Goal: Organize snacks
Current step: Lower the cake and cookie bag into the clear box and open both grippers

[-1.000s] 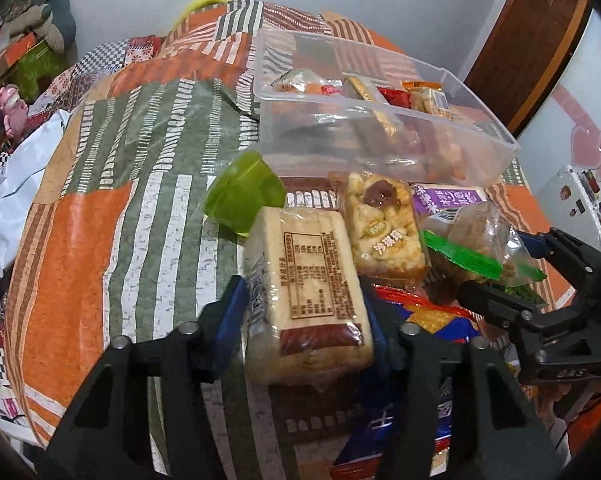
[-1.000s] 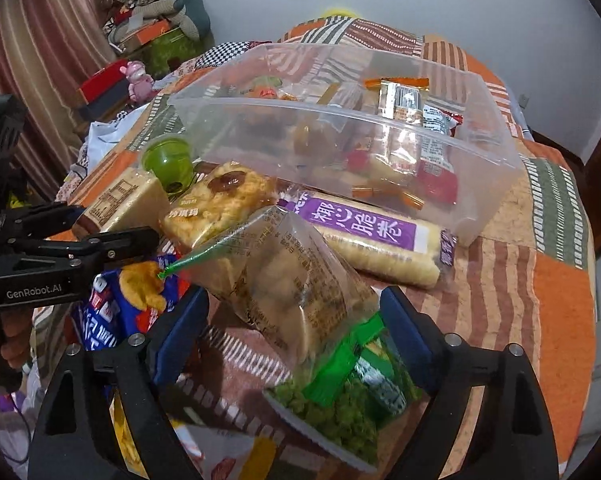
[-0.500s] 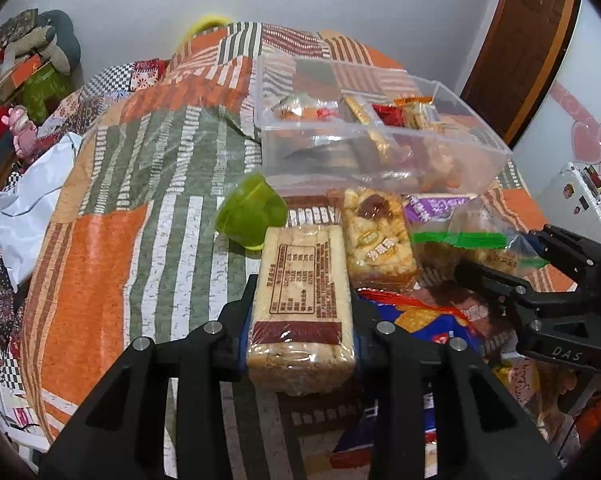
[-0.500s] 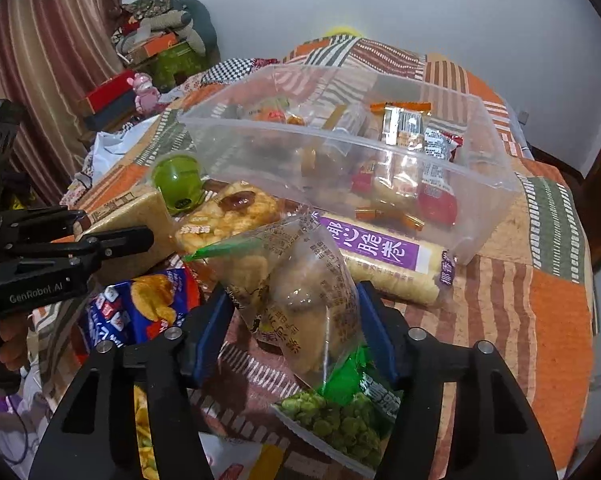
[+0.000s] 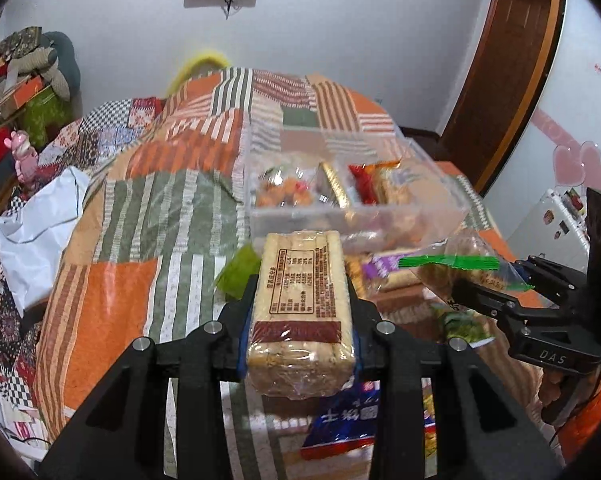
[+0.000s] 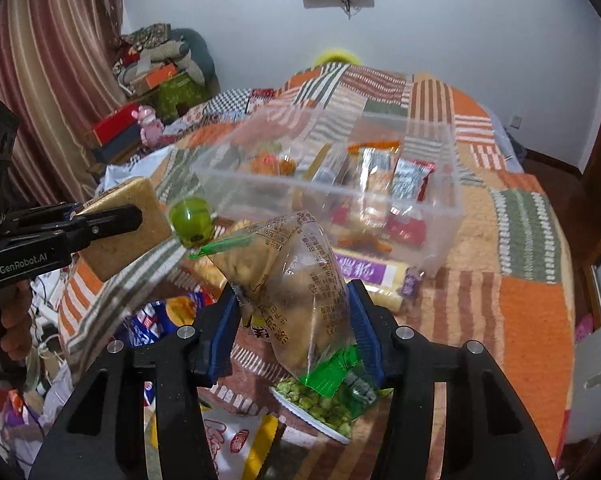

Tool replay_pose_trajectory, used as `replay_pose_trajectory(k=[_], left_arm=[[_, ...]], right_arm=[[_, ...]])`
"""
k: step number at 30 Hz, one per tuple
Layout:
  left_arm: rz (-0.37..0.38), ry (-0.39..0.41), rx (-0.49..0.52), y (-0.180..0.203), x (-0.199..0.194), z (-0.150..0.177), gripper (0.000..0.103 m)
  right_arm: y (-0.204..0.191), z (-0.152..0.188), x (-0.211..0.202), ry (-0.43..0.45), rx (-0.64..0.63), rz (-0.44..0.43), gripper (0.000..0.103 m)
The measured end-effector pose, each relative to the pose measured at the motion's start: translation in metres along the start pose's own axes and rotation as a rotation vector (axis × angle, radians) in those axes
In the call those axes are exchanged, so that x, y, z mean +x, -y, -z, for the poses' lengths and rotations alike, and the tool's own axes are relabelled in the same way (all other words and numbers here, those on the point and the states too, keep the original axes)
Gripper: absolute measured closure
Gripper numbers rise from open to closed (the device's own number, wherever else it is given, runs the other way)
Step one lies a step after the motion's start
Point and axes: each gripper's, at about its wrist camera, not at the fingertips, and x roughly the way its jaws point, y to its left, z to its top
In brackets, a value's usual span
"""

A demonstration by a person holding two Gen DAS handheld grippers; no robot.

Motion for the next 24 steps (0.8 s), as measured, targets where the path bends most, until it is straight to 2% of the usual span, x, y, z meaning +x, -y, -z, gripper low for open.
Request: replay_pose_trajectory(k=[13,24], left_arm=[[0.039,0.093,0.018,0.019,-0.004,-0.05,0.067],[0.055,0.08,-0.004,0.027,0.036,-0.077,0.067]], right_arm=[[0.019,-0.039,-0.024,0.133,0.049,0.047,0.054],[0.042,-0.065,-0.01,0.176,0.121,0.06,0.054]])
